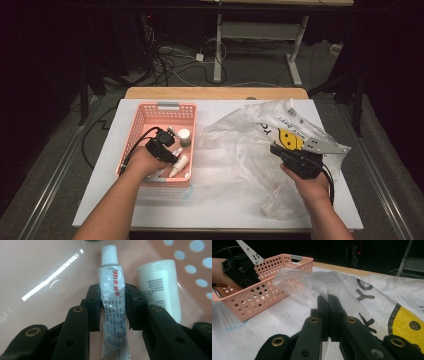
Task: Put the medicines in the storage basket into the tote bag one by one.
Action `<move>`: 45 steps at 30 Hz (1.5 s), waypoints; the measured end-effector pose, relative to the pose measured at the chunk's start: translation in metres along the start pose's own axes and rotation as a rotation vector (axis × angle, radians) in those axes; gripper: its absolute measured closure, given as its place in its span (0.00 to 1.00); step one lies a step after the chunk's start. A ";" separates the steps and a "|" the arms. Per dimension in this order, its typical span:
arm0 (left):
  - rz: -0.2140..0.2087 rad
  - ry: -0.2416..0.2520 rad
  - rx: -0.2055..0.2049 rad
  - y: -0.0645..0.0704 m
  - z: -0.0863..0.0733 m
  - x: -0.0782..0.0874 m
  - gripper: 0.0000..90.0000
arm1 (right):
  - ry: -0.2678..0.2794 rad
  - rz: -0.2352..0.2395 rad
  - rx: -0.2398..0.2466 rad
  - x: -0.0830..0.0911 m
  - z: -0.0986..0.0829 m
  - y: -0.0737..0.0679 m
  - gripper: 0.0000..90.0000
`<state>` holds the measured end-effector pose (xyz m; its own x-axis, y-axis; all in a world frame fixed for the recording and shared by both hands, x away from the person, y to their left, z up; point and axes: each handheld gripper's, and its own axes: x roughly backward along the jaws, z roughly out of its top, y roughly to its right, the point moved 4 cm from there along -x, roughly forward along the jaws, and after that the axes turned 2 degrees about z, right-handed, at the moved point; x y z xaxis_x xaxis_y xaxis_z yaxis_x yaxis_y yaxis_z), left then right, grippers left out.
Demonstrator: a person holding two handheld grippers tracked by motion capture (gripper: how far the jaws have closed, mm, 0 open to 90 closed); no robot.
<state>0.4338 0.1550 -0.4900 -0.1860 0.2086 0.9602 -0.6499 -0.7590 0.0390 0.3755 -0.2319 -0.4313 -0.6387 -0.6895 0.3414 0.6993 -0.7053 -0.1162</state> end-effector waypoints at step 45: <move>-0.013 0.448 0.049 0.012 -0.016 0.062 0.74 | 0.025 -0.021 0.018 0.010 0.002 0.002 1.00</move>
<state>0.4026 0.1692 -0.4343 -0.4862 0.4565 0.7451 -0.6202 -0.7810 0.0737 0.3714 -0.2404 -0.4257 -0.6611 -0.6785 0.3203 0.6911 -0.7169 -0.0921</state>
